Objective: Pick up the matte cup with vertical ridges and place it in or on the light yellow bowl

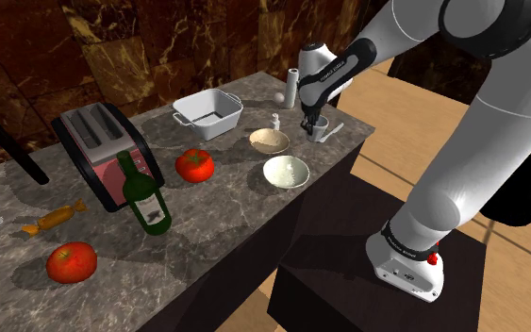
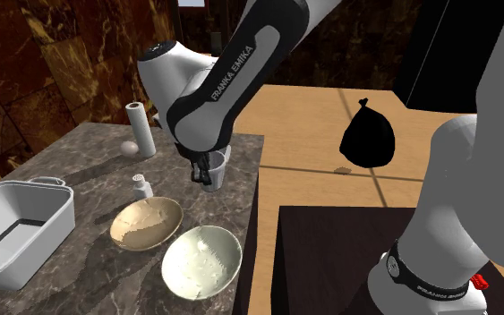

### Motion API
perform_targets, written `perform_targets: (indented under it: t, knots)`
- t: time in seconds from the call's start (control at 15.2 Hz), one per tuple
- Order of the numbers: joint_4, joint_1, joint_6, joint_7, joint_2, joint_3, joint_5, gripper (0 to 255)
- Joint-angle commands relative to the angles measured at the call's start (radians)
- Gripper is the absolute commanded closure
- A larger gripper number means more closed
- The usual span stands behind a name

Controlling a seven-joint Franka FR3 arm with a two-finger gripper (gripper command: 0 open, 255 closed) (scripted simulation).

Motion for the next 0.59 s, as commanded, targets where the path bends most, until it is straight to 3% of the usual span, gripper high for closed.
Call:
perform_targets:
  t: [0.0, 0.26, 0.53]
  knots:
    - [0.006, 0.001, -0.031, -0.009, -0.025, 0.001, 0.006, 255]
    - [0.016, 0.002, -0.070, -0.019, -0.055, 0.003, 0.012, 255]
    - [-0.040, 0.053, -0.096, 0.076, -0.117, 0.051, 0.015, 255]
